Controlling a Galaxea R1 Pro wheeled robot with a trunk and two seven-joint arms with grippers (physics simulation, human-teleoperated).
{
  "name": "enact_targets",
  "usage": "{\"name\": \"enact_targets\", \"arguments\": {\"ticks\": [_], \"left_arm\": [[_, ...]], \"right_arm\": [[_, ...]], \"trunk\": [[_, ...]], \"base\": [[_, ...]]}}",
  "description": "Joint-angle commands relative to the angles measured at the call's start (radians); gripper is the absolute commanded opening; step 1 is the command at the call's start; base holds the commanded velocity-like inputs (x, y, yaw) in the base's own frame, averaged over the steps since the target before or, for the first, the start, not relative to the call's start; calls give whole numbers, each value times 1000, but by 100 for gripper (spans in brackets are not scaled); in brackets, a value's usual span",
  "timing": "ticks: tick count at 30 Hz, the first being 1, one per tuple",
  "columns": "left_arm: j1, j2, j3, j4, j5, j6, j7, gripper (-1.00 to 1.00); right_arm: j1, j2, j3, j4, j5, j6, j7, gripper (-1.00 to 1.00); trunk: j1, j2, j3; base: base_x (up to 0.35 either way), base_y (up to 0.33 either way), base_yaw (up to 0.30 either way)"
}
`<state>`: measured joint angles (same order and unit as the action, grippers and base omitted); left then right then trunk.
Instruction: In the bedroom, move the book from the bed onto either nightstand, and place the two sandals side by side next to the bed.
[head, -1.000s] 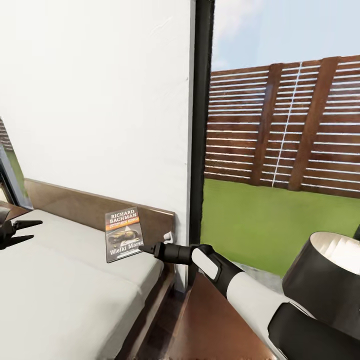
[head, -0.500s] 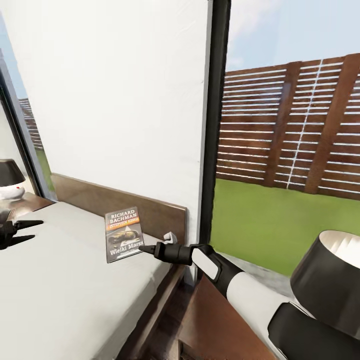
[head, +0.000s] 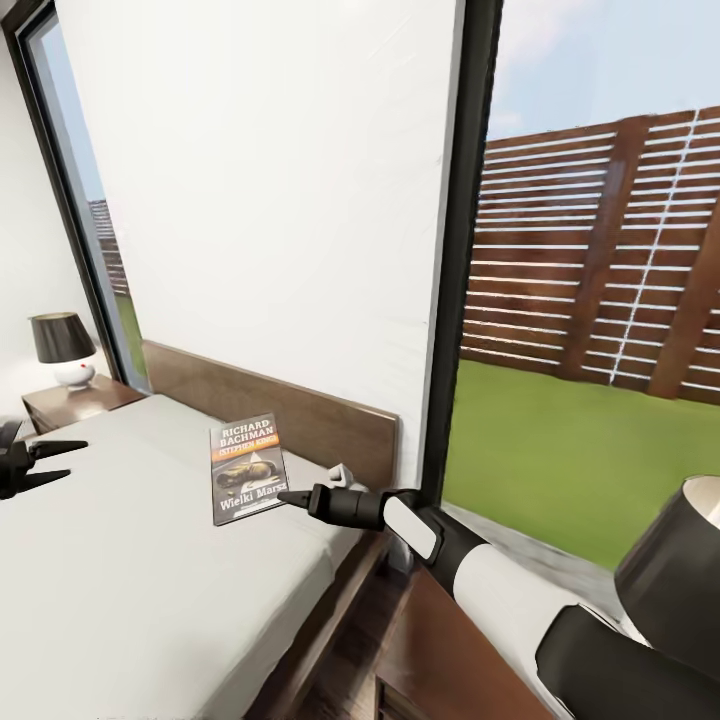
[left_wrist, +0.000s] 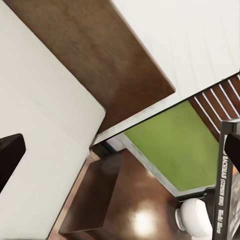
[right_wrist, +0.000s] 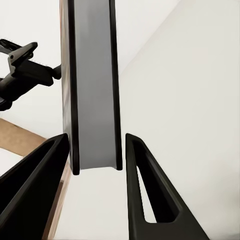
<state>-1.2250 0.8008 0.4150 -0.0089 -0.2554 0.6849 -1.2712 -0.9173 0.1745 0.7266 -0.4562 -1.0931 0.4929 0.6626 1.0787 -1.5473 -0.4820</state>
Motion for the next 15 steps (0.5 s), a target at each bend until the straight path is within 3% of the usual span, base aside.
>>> {"name": "enact_targets", "arguments": {"ticks": [1,15], "left_arm": [[-1,0,8,0,-10,10,-4,100],[-1,0,8,0,-10,12,-4,100]], "right_arm": [[-2,0,2,1,-13,6,2,-100],[-2,0,3,0,-14,6,2,-100]], "trunk": [[0,-1,-1],[0,-1,-1]], "base": [[-1,-1,185],[-17,-23,188]]}}
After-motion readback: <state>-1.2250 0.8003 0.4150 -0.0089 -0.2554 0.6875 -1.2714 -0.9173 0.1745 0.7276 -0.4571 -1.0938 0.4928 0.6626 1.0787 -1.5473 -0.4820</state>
